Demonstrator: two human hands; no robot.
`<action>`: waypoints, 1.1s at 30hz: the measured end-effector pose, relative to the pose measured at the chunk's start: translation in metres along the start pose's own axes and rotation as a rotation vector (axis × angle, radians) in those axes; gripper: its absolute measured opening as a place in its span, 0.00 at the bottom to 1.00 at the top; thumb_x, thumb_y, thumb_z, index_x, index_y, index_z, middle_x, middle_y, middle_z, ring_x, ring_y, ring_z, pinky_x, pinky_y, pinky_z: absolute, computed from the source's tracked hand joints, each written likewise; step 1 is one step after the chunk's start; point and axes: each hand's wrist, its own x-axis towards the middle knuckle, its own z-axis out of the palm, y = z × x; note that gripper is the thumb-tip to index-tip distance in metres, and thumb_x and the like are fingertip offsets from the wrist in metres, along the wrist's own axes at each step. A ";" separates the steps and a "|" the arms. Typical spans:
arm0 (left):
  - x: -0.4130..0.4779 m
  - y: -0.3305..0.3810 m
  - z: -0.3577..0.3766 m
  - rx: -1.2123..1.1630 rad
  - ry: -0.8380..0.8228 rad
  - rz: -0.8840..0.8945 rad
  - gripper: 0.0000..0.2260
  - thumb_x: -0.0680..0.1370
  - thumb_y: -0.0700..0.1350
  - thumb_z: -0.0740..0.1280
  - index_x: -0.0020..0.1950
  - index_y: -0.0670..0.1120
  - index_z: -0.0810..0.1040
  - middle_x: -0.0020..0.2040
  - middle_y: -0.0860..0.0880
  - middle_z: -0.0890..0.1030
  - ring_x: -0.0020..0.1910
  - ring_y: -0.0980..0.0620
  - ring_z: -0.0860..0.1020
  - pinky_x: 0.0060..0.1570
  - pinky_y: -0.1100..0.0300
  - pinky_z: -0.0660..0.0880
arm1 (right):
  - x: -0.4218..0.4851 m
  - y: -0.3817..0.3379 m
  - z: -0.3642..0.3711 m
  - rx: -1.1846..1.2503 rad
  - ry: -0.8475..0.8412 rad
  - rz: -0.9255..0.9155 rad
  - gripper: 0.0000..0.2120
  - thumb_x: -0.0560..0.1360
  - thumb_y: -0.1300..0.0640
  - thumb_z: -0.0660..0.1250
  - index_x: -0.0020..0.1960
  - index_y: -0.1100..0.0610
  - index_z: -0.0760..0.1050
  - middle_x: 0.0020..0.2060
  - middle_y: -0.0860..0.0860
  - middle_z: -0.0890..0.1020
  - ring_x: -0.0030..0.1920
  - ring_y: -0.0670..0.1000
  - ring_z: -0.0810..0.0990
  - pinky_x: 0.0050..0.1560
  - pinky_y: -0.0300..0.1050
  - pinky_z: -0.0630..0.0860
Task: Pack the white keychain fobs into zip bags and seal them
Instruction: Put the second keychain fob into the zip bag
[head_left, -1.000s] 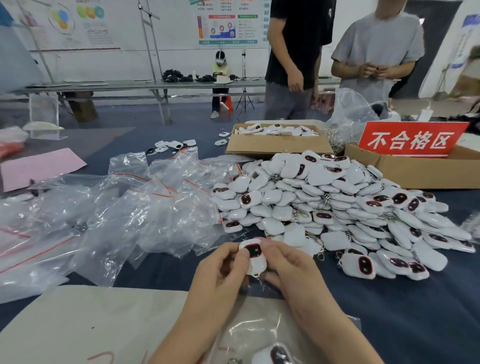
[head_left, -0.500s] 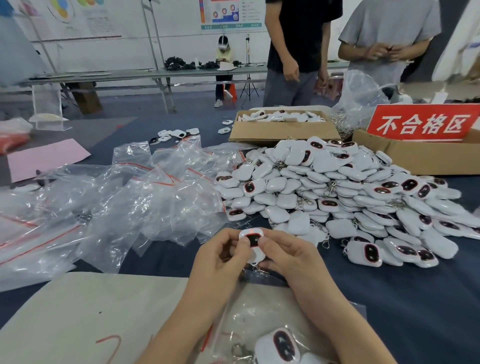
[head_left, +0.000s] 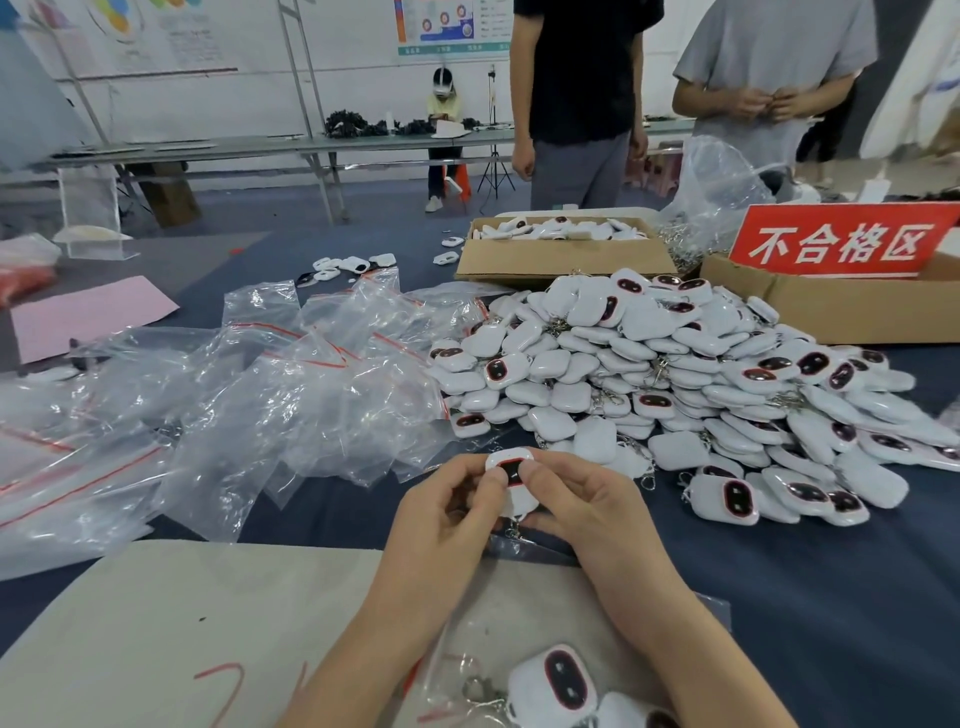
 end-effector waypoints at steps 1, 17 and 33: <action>0.000 0.000 0.000 0.001 -0.002 0.000 0.08 0.82 0.45 0.66 0.53 0.53 0.84 0.36 0.50 0.80 0.35 0.58 0.76 0.37 0.65 0.74 | 0.000 0.000 0.000 -0.005 0.008 -0.003 0.08 0.79 0.56 0.69 0.53 0.49 0.85 0.48 0.53 0.87 0.53 0.56 0.85 0.58 0.55 0.81; 0.001 -0.007 -0.001 0.127 -0.039 0.047 0.10 0.80 0.44 0.70 0.57 0.58 0.80 0.46 0.54 0.85 0.45 0.53 0.82 0.47 0.58 0.80 | -0.002 -0.003 0.002 0.127 -0.009 0.016 0.08 0.77 0.58 0.69 0.51 0.49 0.86 0.48 0.54 0.87 0.50 0.52 0.87 0.46 0.36 0.81; 0.004 -0.003 0.001 0.019 0.057 0.025 0.08 0.78 0.43 0.73 0.55 0.53 0.83 0.46 0.54 0.86 0.47 0.56 0.83 0.48 0.68 0.77 | -0.004 -0.004 0.002 0.158 0.014 0.013 0.08 0.80 0.62 0.66 0.54 0.54 0.81 0.49 0.53 0.86 0.52 0.50 0.86 0.49 0.37 0.81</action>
